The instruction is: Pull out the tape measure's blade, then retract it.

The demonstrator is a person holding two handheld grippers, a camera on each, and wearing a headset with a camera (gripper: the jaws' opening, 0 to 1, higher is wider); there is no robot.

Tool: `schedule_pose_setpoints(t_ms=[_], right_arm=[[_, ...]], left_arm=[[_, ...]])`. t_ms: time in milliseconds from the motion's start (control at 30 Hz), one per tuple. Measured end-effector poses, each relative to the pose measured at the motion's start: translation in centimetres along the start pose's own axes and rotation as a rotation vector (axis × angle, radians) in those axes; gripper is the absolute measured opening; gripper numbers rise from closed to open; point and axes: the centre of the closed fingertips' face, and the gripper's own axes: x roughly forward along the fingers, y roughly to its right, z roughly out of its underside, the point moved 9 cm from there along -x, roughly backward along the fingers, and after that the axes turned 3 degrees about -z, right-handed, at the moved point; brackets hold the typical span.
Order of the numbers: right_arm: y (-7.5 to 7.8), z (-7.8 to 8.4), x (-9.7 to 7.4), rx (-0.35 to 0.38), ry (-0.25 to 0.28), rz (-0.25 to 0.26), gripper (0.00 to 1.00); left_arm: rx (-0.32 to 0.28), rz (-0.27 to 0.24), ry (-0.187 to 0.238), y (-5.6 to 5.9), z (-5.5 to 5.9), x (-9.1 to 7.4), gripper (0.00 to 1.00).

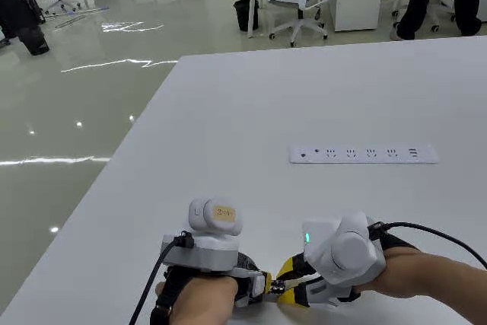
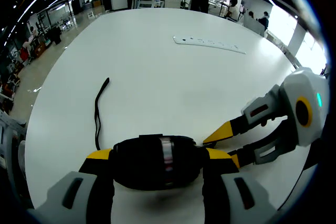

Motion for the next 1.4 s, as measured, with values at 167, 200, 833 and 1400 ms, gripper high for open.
schedule_pose_setpoints(t_ms=[167,200,833,1400], right_arm=[[0.10,0.34,-0.29,0.019,0.012,0.007,0.16],[0.03,0.36,-0.37,0.018,0.016,0.007,0.16],[-0.01,0.39,-0.19,0.029,0.025,0.013,0.14],[0.06,0.19,-0.01,0.009,0.020,0.016,0.13]], left_arm=[[-0.019,0.003,0.006,-0.03,-0.01,-0.10,0.65],[-0.022,0.004,0.007,-0.05,0.00,-0.11,0.65],[-0.037,0.006,0.027,-0.08,0.12,-0.25,0.62],[-0.006,0.004,0.016,0.00,0.01,-0.19,0.59]])
